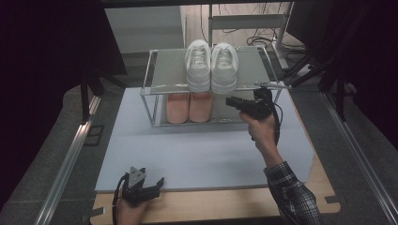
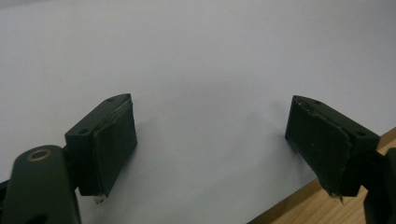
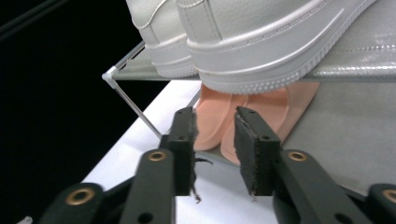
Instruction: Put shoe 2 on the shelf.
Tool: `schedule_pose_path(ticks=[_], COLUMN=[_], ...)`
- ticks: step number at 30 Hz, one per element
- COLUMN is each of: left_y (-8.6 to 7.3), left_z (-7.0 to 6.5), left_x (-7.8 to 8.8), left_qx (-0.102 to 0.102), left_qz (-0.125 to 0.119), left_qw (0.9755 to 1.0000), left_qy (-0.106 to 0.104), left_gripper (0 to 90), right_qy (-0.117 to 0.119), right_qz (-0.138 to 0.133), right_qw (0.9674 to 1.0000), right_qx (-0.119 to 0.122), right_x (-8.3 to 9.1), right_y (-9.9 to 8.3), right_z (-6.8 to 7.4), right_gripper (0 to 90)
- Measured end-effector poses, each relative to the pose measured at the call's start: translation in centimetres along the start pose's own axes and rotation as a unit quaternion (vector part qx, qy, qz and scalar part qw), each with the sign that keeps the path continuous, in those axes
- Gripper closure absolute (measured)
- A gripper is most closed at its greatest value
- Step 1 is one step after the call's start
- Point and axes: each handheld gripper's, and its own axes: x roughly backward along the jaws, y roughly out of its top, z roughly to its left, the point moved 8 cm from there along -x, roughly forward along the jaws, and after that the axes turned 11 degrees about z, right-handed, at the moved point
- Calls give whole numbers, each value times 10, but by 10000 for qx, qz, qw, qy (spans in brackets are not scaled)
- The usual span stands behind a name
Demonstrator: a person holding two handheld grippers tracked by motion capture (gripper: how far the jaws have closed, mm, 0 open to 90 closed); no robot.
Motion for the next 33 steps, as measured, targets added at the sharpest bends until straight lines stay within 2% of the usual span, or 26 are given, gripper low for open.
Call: schedule_pose_path(ticks=[10, 16, 33], left_y=[0, 0, 0], left_z=[0, 0, 0], left_x=[0, 0, 0], left_qx=[6, 6, 6], left_qz=[-5, -5, -4], left_qw=[10000, 10000, 10000], left_qy=[-3, -3, -2], left_gripper=[160, 160, 161], right_qy=[-57, -148, -339], right_qz=[4, 20, 207], right_qw=[9997, 9986, 9940], right_qx=[235, 500, 1018], right_x=[10, 15, 22], right_y=[-10, -18, -52], right_z=[2, 5, 6], right_gripper=[538, 478, 376])
